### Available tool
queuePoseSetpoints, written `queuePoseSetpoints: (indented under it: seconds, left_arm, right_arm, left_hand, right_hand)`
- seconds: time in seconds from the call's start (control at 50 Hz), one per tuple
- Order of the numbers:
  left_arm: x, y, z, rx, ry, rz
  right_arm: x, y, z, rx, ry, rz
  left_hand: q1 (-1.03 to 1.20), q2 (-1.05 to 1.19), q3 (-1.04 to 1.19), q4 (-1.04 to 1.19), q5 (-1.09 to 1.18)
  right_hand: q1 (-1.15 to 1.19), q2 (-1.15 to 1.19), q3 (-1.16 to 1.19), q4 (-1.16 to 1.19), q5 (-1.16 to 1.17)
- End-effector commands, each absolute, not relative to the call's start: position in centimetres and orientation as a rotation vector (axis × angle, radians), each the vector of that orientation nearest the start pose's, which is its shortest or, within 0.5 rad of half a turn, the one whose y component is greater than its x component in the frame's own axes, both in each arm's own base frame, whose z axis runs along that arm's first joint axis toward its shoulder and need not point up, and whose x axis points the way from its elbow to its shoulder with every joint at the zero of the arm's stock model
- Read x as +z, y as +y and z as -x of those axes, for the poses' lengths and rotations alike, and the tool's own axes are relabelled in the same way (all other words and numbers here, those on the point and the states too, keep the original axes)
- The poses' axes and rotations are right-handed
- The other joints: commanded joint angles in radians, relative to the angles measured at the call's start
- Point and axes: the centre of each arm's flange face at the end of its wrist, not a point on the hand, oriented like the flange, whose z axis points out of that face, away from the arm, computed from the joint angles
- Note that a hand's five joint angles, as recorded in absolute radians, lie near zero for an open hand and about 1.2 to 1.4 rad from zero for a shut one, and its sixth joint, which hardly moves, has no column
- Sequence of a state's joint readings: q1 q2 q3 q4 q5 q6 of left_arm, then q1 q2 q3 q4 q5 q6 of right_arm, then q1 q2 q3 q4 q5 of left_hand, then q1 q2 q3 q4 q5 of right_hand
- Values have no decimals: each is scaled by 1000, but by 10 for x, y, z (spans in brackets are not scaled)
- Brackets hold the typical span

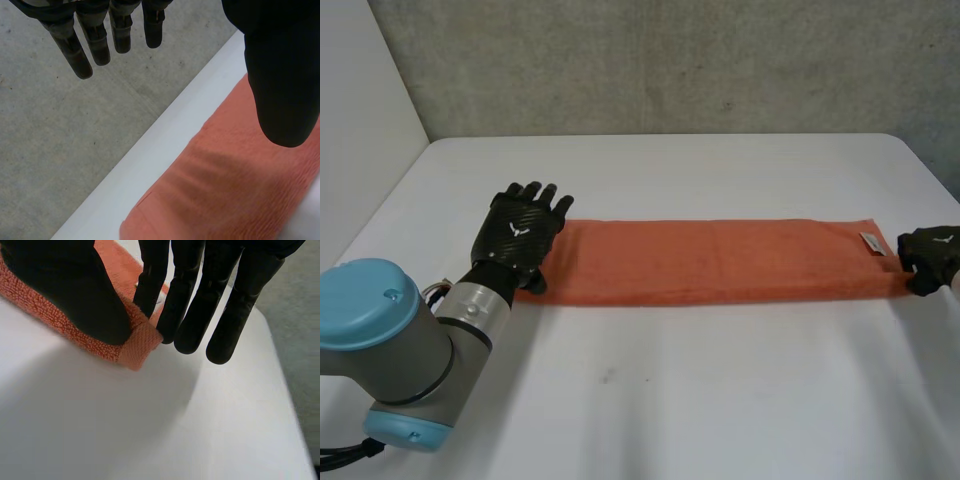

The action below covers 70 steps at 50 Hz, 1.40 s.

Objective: Fold the laundry

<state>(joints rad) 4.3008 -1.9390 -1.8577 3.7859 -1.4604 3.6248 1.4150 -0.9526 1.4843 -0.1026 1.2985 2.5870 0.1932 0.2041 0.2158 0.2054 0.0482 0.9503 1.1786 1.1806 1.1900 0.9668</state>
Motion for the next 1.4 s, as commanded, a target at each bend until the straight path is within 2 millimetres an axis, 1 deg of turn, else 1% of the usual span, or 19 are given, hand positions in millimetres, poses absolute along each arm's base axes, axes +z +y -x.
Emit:
queuePoseSetpoints:
  seconds: [0.02, 0.12, 0.22, 0.38, 0.4, 0.5, 0.54, 0.56, 0.64, 0.68, 0.7, 0.72, 0.74, 0.86, 0.96, 1.16, 1.24, 1.26, 1.4]
  left_arm:
    - [163, -262, 268, -2227, 1974, -1081]
    - [164, -261, 267, -2231, 1972, -1079]
    - [165, -262, 267, -2232, 1971, -1076]
    - [170, -262, 266, -2246, 1955, -1064]
    - [171, -262, 266, -2247, 1953, -1063]
    - [171, -263, 264, -2239, 1955, -1042]
    - [171, -263, 264, -2235, 1955, -1033]
    - [171, -263, 264, -2235, 1955, -1033]
    - [171, -263, 264, -2236, 1957, -1032]
    - [171, -263, 264, -2235, 1957, -1030]
    - [171, -263, 264, -2234, 1956, -1031]
    - [171, -263, 264, -2234, 1959, -1031]
    - [171, -263, 264, -2234, 1956, -1031]
    - [171, -263, 264, -2234, 1958, -1032]
    - [171, -262, 265, -2235, 1957, -1037]
    - [171, -260, 267, -2240, 1958, -1045]
    - [169, -259, 267, -2236, 1962, -1049]
    - [169, -258, 267, -2232, 1966, -1051]
    - [168, -257, 267, -2230, 1967, -1057]
  right_arm:
    - [144, -418, -38, -1947, 2910, 848]
    - [156, -427, -15, -2007, 3089, 1016]
    - [166, -429, -50, -2098, 2917, 1030]
    - [205, -394, -203, -2308, 2245, 1215]
    - [208, -380, -236, -2321, 2096, 1279]
    - [214, -320, -324, -2286, 1664, 1440]
    - [210, -299, -348, -2243, 1542, 1480]
    - [199, -278, -368, -2175, 1450, 1532]
    - [155, -236, -396, -1960, 1351, 1652]
    - [141, -225, -401, -1894, 1356, 1680]
    - [135, -221, -402, -1871, 1364, 1693]
    - [128, -219, -401, -1848, 1410, 1703]
    - [127, -221, -398, -1844, 1445, 1703]
    - [138, -243, -374, -1909, 1711, 1630]
    - [174, -284, -309, -1967, 1974, 1278]
    - [139, -292, -249, -1698, 2256, 994]
    - [130, -298, -230, -1662, 2319, 958]
    - [130, -301, -227, -1666, 2324, 949]
    - [128, -320, -217, -1701, 2348, 914]
  left_hand:
    - [-19, -30, -41, -31, -48]
    - [-19, -30, -41, -31, -48]
    - [-19, -30, -41, -31, -48]
    - [-19, -30, -41, -31, -48]
    - [-19, -30, -41, -31, -48]
    - [-19, -30, -41, -31, -48]
    - [-19, -30, -41, -31, -48]
    - [-19, -30, -41, -31, -48]
    - [-19, -30, -41, -31, -48]
    - [-19, -30, -41, -31, -48]
    - [-19, -30, -41, -31, -48]
    - [-19, -30, -41, -31, -48]
    - [-19, -30, -41, -31, -48]
    - [-19, -30, -41, -31, -48]
    - [-19, -30, -41, -31, -48]
    - [-19, -30, -41, -31, -48]
    - [-19, -30, -41, -31, -48]
    - [-19, -30, -41, -31, -48]
    - [-19, -30, -41, -31, -48]
  right_hand:
    - [446, 218, 216, 206, 255]
    - [446, 218, 216, 206, 255]
    - [446, 218, 216, 206, 255]
    - [446, 218, 216, 206, 255]
    - [446, 218, 216, 206, 255]
    - [446, 218, 216, 206, 255]
    - [446, 218, 216, 206, 255]
    - [446, 218, 216, 206, 255]
    - [446, 218, 216, 206, 255]
    - [264, 36, 34, 24, 73]
    - [-55, -283, -285, -294, -246]
    - [-657, -885, -887, -896, -848]
    - [-776, -1004, -1006, -1015, -967]
    - [-776, -1004, -1006, -1015, -967]
    - [-776, -1004, -1006, -1015, -967]
    - [-776, -1004, -1006, -1015, -967]
    - [-514, -742, -744, -754, -705]
    - [-275, -503, -505, -514, -466]
    - [446, 218, 216, 206, 255]
